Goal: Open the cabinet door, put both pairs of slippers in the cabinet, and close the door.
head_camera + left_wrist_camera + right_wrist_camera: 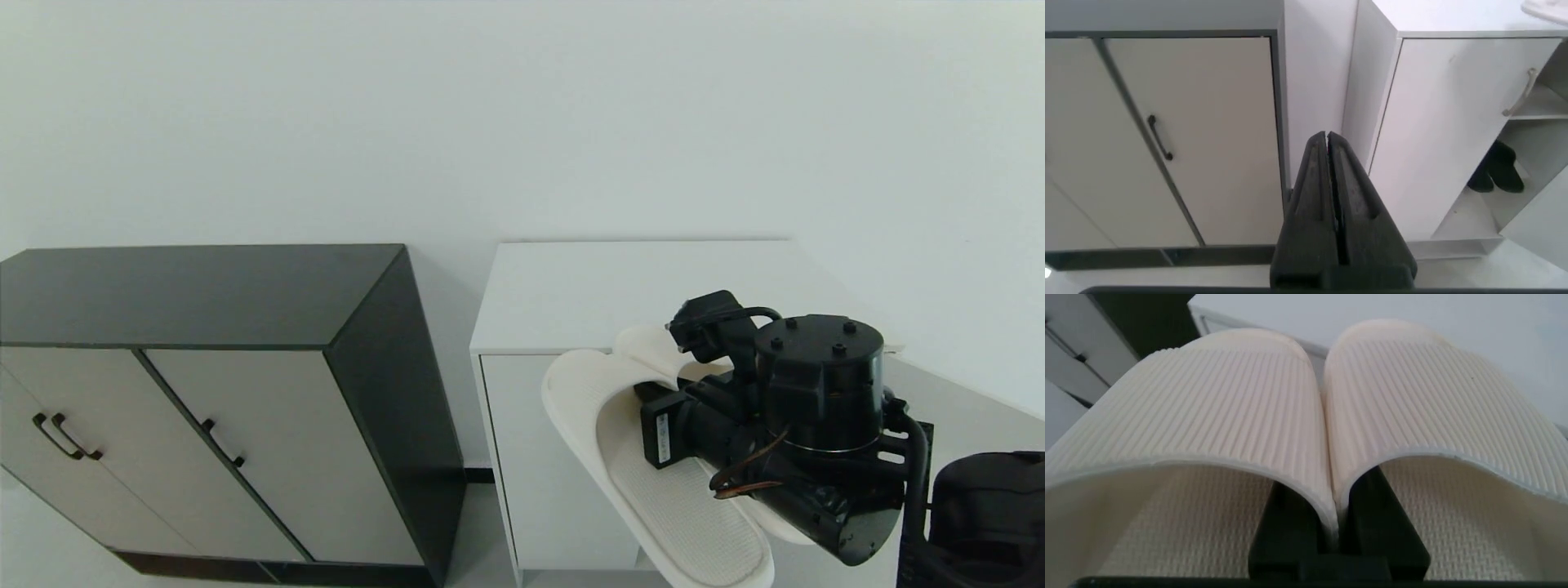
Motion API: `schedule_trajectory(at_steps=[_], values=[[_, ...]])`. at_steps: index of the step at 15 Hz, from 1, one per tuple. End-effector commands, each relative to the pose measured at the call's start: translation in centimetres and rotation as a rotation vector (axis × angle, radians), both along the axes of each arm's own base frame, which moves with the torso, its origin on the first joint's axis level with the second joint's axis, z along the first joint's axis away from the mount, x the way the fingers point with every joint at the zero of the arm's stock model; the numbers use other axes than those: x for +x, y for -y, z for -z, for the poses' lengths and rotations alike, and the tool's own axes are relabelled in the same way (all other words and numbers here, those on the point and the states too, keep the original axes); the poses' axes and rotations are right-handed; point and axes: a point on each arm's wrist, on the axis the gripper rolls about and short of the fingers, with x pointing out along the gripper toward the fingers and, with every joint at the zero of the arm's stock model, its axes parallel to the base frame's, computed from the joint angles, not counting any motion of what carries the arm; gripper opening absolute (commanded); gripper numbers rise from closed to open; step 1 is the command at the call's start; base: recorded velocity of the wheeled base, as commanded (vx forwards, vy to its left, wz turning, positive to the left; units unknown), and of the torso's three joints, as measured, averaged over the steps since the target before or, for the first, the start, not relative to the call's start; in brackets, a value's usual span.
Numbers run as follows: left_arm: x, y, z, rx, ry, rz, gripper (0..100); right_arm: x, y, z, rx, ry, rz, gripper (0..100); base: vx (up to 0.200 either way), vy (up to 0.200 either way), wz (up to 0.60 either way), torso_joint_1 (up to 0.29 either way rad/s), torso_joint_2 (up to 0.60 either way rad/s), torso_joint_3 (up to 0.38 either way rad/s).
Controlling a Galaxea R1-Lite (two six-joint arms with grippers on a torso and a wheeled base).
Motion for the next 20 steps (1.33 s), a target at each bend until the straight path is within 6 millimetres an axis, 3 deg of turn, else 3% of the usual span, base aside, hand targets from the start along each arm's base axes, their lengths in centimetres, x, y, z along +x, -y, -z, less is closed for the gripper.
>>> schedule_trajectory(at_steps=[1, 10, 20], values=[[0.00, 0.00, 0.00, 0.000, 0.000, 0.001, 0, 0.01, -0.02, 0.24, -0.005, -0.004, 0.000, 0, 0.000, 0.000, 0.00, 0.000, 0.00, 0.000], [0.00, 0.00, 0.00, 0.000, 0.000, 0.001, 0, -0.09, 0.02, 0.54, -0.015, -0.012, -0.002, 0, 0.000, 0.000, 0.00, 0.000, 0.00, 0.000], [0.00, 0.00, 0.00, 0.001, 0.000, 0.001, 0, -0.11, 0.05, 0.50, -0.011, -0.011, -0.002, 0, 0.000, -0.200, 0.00, 0.004, 0.00, 0.002]])
